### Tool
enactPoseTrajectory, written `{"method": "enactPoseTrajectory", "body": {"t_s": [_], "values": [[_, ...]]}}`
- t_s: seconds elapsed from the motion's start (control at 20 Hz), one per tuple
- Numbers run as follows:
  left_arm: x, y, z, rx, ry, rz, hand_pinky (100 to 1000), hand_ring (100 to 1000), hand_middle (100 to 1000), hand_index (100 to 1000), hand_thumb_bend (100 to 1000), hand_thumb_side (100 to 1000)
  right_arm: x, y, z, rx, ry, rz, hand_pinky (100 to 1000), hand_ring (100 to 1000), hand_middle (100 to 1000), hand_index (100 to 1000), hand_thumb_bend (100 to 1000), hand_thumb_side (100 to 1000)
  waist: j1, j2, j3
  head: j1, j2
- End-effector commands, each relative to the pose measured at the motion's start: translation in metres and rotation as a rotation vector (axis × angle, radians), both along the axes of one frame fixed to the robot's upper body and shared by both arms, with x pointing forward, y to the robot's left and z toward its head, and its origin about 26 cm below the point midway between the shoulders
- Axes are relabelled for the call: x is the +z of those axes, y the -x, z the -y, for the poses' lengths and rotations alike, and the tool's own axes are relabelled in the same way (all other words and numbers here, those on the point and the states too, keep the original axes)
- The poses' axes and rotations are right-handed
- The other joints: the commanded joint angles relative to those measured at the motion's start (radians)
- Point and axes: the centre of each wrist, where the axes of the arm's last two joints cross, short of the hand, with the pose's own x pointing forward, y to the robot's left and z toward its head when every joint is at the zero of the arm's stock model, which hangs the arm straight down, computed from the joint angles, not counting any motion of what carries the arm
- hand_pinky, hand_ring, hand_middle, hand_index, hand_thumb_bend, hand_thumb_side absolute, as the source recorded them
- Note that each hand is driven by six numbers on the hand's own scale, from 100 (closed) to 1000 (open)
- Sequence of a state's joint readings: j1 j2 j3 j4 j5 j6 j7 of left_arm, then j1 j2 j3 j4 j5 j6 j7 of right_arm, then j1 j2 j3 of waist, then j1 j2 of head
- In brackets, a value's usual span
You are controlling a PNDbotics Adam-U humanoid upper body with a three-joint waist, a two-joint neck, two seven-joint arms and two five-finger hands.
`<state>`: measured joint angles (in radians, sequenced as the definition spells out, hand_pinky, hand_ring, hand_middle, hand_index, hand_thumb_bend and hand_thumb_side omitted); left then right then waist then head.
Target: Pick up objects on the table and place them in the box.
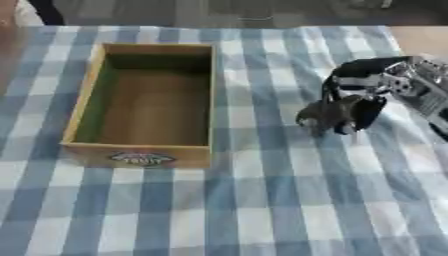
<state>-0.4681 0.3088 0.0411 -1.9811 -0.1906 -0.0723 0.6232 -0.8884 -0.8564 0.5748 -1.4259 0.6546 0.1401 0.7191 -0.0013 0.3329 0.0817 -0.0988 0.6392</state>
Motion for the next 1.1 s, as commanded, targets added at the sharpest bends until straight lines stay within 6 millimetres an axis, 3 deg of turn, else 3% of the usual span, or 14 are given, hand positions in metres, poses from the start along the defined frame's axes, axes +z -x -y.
{"method": "enactPoseTrajectory", "body": {"t_s": [0.05, 0.8, 1.1], "values": [[0.0103, 0.0038, -0.0025, 0.006, -0.022, 0.038, 838, 859, 800, 802, 100, 648, 0.0149, 0.0029, 0.0005, -0.001, -0.007, 0.038, 748, 874, 527, 683, 347, 106, 0.001, -0.018, -0.001, -0.001, -0.006], [0.0102, 0.0038, -0.0026, 0.004, -0.023, 0.037, 838, 860, 801, 802, 100, 647, 0.0183, 0.0049, -0.0026, 0.002, -0.027, 0.064, 737, 862, 519, 629, 101, 125, 0.003, -0.018, -0.004, -0.002, -0.008], [0.0104, 0.0038, -0.003, 0.006, -0.023, 0.039, 838, 860, 801, 802, 100, 644, 0.0206, 0.0058, -0.0041, 0.009, -0.029, 0.081, 735, 861, 520, 597, 100, 123, 0.002, -0.019, -0.004, -0.001, -0.01]]}}
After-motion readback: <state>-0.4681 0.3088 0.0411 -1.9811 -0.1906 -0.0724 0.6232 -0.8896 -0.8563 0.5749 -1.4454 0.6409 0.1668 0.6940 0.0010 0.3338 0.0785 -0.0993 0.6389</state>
